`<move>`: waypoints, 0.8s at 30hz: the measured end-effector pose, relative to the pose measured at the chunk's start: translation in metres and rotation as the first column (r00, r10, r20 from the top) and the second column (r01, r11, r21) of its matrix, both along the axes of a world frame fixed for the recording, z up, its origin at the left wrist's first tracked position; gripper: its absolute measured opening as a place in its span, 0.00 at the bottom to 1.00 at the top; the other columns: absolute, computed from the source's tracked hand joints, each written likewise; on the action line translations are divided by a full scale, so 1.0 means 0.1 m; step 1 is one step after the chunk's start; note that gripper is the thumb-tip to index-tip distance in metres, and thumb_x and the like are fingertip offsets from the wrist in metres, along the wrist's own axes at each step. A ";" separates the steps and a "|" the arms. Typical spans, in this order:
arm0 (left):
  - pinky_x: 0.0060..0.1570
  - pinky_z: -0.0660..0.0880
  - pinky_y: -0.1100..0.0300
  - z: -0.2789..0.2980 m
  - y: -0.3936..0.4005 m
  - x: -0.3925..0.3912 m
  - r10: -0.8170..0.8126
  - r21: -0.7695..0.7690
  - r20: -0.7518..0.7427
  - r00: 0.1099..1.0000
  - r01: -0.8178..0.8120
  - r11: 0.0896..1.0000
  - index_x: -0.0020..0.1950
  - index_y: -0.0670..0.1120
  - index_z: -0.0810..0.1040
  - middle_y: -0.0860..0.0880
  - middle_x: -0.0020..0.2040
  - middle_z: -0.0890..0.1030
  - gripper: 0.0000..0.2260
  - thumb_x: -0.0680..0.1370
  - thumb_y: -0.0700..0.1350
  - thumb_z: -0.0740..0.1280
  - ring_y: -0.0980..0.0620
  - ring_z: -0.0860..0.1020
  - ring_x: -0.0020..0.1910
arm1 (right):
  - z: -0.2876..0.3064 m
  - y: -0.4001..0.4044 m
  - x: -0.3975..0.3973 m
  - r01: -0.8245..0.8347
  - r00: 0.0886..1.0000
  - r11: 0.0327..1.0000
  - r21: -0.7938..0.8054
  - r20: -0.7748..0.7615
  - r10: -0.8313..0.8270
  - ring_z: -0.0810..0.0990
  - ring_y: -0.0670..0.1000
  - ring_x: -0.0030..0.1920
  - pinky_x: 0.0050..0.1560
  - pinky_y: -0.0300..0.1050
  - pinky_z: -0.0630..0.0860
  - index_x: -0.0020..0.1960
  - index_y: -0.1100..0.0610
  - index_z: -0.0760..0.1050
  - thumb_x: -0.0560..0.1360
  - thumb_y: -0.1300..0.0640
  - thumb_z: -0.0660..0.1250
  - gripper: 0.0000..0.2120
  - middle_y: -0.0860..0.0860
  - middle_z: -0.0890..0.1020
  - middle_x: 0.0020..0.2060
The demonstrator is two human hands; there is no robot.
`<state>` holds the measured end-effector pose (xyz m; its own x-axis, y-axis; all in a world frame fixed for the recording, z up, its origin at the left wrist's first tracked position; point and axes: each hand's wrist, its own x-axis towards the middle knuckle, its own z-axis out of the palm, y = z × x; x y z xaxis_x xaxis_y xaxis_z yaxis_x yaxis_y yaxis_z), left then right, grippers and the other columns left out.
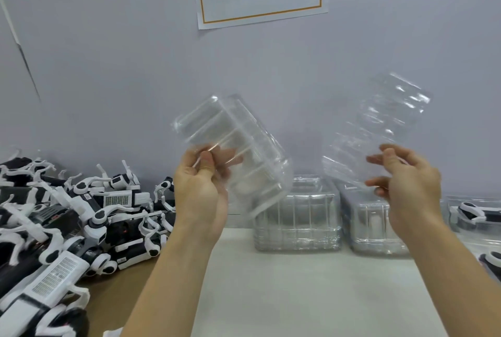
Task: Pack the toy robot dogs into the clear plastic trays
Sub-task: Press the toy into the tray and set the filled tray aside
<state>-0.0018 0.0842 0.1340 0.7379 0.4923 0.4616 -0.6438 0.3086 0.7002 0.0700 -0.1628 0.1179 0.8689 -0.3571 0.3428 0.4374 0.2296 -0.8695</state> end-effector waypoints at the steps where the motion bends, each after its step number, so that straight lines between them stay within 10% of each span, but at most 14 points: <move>1: 0.44 0.71 0.59 -0.01 -0.01 0.01 -0.030 -0.075 0.001 1.000 0.030 0.997 0.48 0.47 0.74 0.53 0.35 0.84 0.14 0.86 0.36 0.52 0.55 0.83 0.36 | 0.00 -0.02 0.01 0.022 1.000 1.000 0.019 -0.004 -0.022 0.76 0.46 0.21 0.21 0.35 0.67 0.47 0.49 0.77 0.83 0.58 0.61 0.10 0.49 0.84 0.42; 6: 0.51 0.73 0.59 -0.09 -0.10 0.10 -0.195 -0.432 -0.008 0.981 0.172 0.885 0.43 0.47 0.74 0.51 0.35 0.83 0.15 0.85 0.36 0.54 0.56 0.81 0.35 | 0.00 0.00 0.01 0.060 0.998 0.998 0.036 -0.008 -0.060 0.77 0.46 0.21 0.21 0.35 0.67 0.47 0.49 0.77 0.83 0.59 0.60 0.10 0.48 0.84 0.42; 12: 0.33 0.74 0.63 -0.35 -0.22 0.16 -0.259 -0.666 -0.037 0.965 0.169 0.727 0.36 0.43 0.74 0.49 0.29 0.78 0.14 0.80 0.37 0.55 0.53 0.78 0.26 | -0.01 0.05 0.00 0.100 0.994 0.994 0.033 -0.037 -0.098 0.74 0.46 0.20 0.21 0.36 0.67 0.47 0.50 0.77 0.83 0.59 0.60 0.10 0.49 0.84 0.41; 24: 0.44 0.73 0.57 -0.75 -0.26 0.40 -0.348 -0.523 -0.323 0.880 0.140 0.841 0.44 0.42 0.71 0.43 0.36 0.79 0.10 0.80 0.31 0.56 0.48 0.75 0.38 | -0.05 0.01 0.02 0.133 0.988 0.990 0.041 -0.088 -0.129 0.74 0.46 0.19 0.21 0.37 0.67 0.49 0.52 0.77 0.82 0.59 0.60 0.08 0.49 0.84 0.42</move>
